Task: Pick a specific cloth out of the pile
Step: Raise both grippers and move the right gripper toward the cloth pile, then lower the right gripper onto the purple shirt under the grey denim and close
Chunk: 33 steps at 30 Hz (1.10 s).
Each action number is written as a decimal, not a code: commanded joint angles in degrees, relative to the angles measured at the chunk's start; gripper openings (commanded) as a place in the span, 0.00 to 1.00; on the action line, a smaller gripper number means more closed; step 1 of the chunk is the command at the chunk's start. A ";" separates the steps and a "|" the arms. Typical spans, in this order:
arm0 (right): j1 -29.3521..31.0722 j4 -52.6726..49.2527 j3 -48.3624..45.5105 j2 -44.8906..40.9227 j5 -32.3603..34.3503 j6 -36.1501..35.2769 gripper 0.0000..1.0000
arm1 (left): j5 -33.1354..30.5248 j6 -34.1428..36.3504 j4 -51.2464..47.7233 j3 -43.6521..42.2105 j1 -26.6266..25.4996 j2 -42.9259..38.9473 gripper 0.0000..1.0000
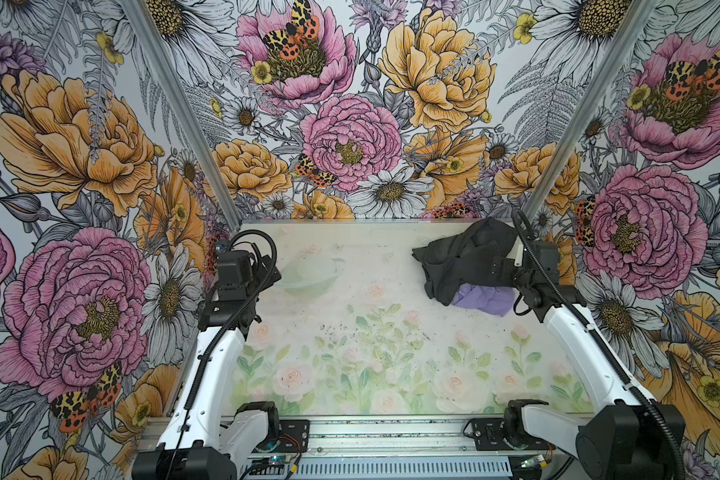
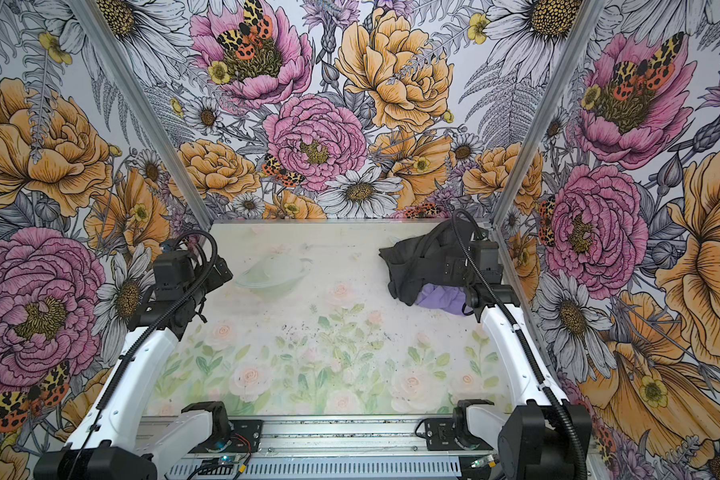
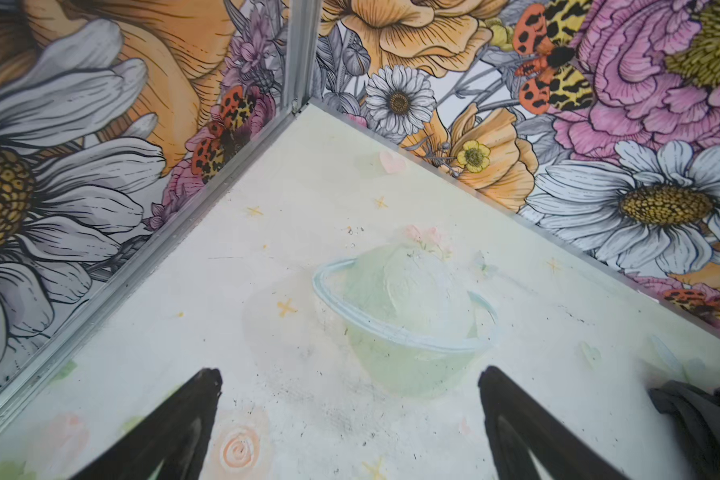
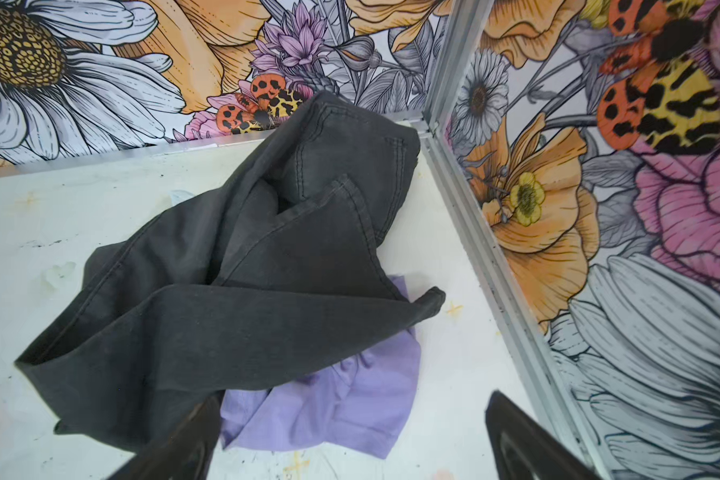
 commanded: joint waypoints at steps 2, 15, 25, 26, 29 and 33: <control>-0.23 -6.04 2.61 1.34 -10.29 6.32 0.99 | 1.71 -3.72 -5.49 1.46 -8.25 0.56 0.99; -0.45 -6.19 -4.44 4.70 -19.75 27.91 0.87 | 1.27 -8.73 -11.24 1.54 -26.66 4.22 0.99; -1.60 -1.88 -5.73 15.13 -19.09 31.85 0.75 | 0.67 -1.73 -9.74 6.16 -29.63 4.21 0.99; -1.79 -1.16 -6.15 15.71 -19.02 32.52 0.74 | 0.85 -1.47 -9.07 6.17 -29.84 3.67 0.99; -2.30 2.01 -7.42 17.09 -19.03 34.34 0.71 | 0.81 -0.61 -7.53 6.11 -30.39 1.88 0.99; -2.70 4.91 -7.60 18.44 -18.12 34.94 0.69 | 0.84 0.00 -6.18 5.47 -30.41 -0.24 0.99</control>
